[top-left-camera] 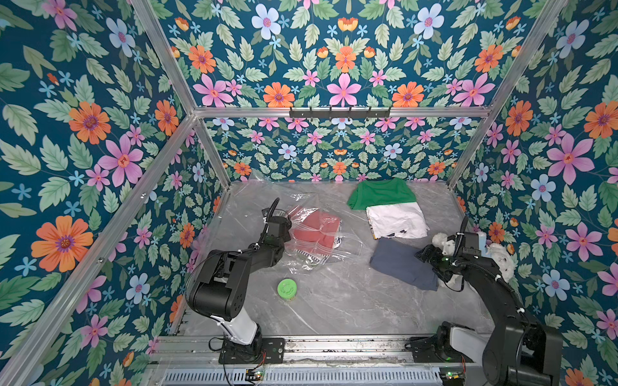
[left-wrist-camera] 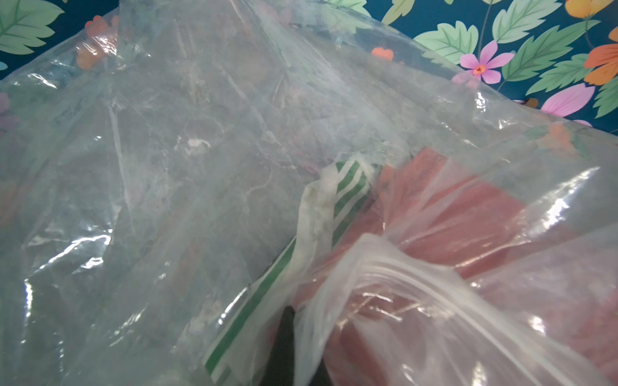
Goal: Take the tank top out of the vacuum bag
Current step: Take out the tank top from the vacuum bag, then adjust the tank top at the center of the board.
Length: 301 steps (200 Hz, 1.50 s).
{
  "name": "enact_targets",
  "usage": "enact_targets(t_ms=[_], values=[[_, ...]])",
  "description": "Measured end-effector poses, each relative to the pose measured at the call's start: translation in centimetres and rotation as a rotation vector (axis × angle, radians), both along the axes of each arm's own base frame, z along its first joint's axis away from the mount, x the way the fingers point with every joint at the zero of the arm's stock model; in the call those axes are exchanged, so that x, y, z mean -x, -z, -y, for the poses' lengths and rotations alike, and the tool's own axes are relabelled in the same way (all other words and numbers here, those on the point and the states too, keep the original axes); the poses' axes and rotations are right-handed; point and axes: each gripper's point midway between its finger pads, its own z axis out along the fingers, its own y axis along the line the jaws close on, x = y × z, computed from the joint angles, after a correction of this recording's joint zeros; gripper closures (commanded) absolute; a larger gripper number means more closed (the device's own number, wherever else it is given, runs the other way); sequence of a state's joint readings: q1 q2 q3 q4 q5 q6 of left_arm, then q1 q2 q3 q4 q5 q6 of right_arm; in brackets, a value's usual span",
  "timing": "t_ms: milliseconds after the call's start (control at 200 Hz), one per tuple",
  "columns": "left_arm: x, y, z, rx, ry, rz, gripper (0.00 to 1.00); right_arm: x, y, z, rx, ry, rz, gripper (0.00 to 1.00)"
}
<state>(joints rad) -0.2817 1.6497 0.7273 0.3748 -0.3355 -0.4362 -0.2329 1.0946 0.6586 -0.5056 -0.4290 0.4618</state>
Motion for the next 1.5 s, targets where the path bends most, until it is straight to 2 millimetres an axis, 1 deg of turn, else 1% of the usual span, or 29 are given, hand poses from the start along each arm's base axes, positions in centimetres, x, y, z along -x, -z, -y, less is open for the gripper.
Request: enact_targets(t_ms=[195,265,325,385,480,530,620,735,800,885,950,1025,1080,1140,1225,1335,1425,1505], values=[[0.0,0.0,0.1,0.003,0.003,0.001,1.0,0.7,-4.4,1.5,0.112,0.064,0.113,0.19],[0.0,0.0,0.1,0.005,0.006,0.0,1.0,0.9,-5.5,1.7,0.141,0.073,0.135,0.2],[-0.1,0.0,0.2,0.011,0.01,0.0,1.0,0.8,-5.9,1.3,0.156,0.054,0.135,0.21],[-0.1,0.0,0.4,0.017,0.016,0.001,1.0,0.4,-6.0,0.0,0.168,0.002,0.127,0.21],[0.0,-0.1,0.7,0.034,0.029,0.01,1.0,-0.7,-5.3,-2.7,0.195,-0.104,0.1,0.23],[0.0,-0.2,0.8,0.044,0.035,0.017,1.0,-1.5,-4.2,-4.4,0.204,-0.165,0.072,0.23],[0.1,-0.1,1.1,0.061,0.049,0.02,1.0,-2.8,-2.1,-6.7,0.222,-0.236,0.023,0.25],[0.2,0.0,1.3,0.08,0.051,0.025,1.0,-5.2,0.4,-9.4,0.219,-0.293,-0.01,0.32],[0.3,-0.1,1.4,0.087,0.058,0.025,1.0,-6.1,2.0,-9.8,0.218,-0.291,-0.031,0.37],[0.4,-0.1,1.5,0.091,0.064,0.025,1.0,-7.1,4.3,-10.0,0.218,-0.283,-0.07,0.4],[0.4,-0.1,1.6,0.096,0.065,0.025,1.0,-7.6,5.5,-10.5,0.205,-0.295,-0.084,0.41],[0.4,0.0,1.7,0.098,0.068,0.024,1.0,-7.8,6.5,-11.2,0.191,-0.313,-0.092,0.43],[0.4,0.0,1.7,0.1,0.07,0.024,1.0,-8.2,6.5,-12.2,0.188,-0.336,-0.069,0.44],[0.4,0.0,1.7,0.101,0.071,0.024,1.0,-8.1,6.5,-13.6,0.191,-0.394,-0.046,0.45],[0.4,0.0,1.8,0.101,0.072,0.024,1.0,-7.1,6.5,-15.3,0.185,-0.466,-0.037,0.45],[0.4,-0.1,1.9,0.105,0.075,0.024,1.0,-5.3,6.1,-16.9,0.179,-0.548,-0.031,0.41],[0.4,-0.1,1.9,0.107,0.077,0.024,1.0,-3.6,4.8,-17.7,0.17,-0.602,-0.013,0.4],[0.4,-0.1,1.9,0.108,0.077,0.024,1.0,-3.0,3.0,-17.4,0.17,-0.597,0.035,0.32]])
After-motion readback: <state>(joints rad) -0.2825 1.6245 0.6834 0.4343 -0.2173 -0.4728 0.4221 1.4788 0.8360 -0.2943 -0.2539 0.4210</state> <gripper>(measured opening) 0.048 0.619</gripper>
